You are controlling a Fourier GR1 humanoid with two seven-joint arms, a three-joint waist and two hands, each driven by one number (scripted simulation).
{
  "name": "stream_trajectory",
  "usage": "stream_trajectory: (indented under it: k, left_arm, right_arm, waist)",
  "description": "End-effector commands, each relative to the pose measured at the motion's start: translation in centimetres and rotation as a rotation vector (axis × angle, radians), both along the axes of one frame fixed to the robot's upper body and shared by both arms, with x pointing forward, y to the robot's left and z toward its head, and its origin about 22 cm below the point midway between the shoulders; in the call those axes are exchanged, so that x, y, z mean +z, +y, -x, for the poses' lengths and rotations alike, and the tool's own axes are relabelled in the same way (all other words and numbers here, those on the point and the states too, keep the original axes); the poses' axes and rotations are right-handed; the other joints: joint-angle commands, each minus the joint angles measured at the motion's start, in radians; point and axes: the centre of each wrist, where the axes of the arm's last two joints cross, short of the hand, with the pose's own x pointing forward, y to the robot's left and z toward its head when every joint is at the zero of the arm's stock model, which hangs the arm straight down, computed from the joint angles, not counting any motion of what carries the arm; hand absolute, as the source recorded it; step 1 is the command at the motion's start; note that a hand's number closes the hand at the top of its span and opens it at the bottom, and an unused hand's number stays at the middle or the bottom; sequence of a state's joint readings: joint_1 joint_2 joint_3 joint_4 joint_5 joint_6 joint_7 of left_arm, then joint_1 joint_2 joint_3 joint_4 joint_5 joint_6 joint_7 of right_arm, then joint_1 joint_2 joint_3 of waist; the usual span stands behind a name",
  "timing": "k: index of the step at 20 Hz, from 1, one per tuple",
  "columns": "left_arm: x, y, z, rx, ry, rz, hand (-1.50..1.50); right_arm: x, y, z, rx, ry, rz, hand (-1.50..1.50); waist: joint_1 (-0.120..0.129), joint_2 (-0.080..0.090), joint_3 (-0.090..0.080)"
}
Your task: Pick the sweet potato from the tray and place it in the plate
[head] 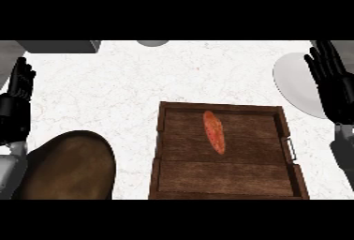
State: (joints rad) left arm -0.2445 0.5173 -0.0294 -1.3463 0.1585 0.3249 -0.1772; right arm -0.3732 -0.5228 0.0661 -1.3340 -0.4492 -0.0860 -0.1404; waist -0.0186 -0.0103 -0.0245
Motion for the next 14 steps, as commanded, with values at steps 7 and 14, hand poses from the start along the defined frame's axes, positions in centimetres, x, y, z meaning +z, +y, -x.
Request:
stream_trajectory:
  k: [7,14]
  left_arm:
    - [-5.4,-3.5,2.0,-0.189,0.223,0.118,0.00]
    - [-7.9,-3.9,4.5,-0.242,0.305,0.189,0.00]
  right_arm:
    - [0.6,6.8,-1.8,0.085,0.062,0.557,1.50]
    - [-7.9,23.1,3.9,-0.135,0.004,0.168,-1.50]
  waist:
    - [0.062,0.008,-0.026]
    - [0.026,0.008,0.024]
